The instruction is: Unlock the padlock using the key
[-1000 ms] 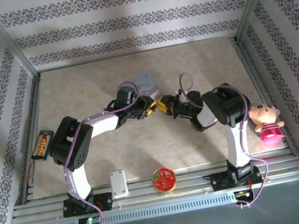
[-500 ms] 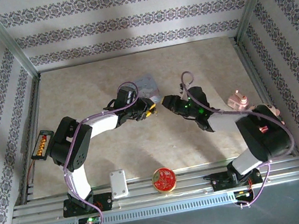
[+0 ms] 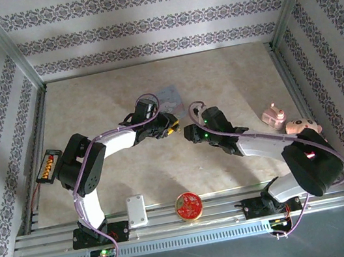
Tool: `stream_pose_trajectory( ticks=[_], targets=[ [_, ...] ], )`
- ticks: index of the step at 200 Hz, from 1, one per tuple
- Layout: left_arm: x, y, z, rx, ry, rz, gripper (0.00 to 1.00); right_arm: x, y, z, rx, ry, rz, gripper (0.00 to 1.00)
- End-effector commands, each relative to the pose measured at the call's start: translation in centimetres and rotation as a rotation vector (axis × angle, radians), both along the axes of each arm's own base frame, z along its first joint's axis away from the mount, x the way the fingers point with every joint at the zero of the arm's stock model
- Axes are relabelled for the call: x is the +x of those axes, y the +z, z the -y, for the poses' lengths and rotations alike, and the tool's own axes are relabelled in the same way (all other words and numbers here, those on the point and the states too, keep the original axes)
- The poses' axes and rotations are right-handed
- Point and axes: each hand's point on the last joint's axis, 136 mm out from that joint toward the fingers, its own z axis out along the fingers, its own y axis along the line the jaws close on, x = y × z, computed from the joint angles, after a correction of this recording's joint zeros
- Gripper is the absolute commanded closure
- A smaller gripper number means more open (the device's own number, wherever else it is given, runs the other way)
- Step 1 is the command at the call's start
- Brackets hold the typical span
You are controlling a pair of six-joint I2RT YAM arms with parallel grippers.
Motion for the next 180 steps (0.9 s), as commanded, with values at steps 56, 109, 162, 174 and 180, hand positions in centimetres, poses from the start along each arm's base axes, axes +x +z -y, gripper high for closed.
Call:
stream_pose_trajectory(
  ticks=[56, 109, 162, 174, 180],
  targets=[
    [-2.2, -3.6, -1.1, 0.041, 0.015, -0.182, 1.0, 1.6, 0.7, -3.5, 0.087, 0.093, 0.001, 0.74],
    [-2.1, -3.3, -1.0, 0.033, 0.013, -0.177, 1.0, 2.4, 0.3, -3.1, 0.119, 0.078, -0.021, 0.77],
    [-1.8, -3.0, -0.8, 0.023, 0.012, -0.163, 1.0, 2.5, -0.4, -3.5, 0.176, 0.071, -0.064, 0.89],
    [-1.7, -2.8, -0.8, 0.022, 0.01, -0.158, 1.0, 2.7, -0.6, -3.4, 0.219, 0.049, -0.096, 0.93],
    [-1.7, -2.7, -0.7, 0.022, 0.007, -0.156, 1.0, 2.8, -0.5, -3.4, 0.252, 0.037, -0.105, 0.96]
  ],
)
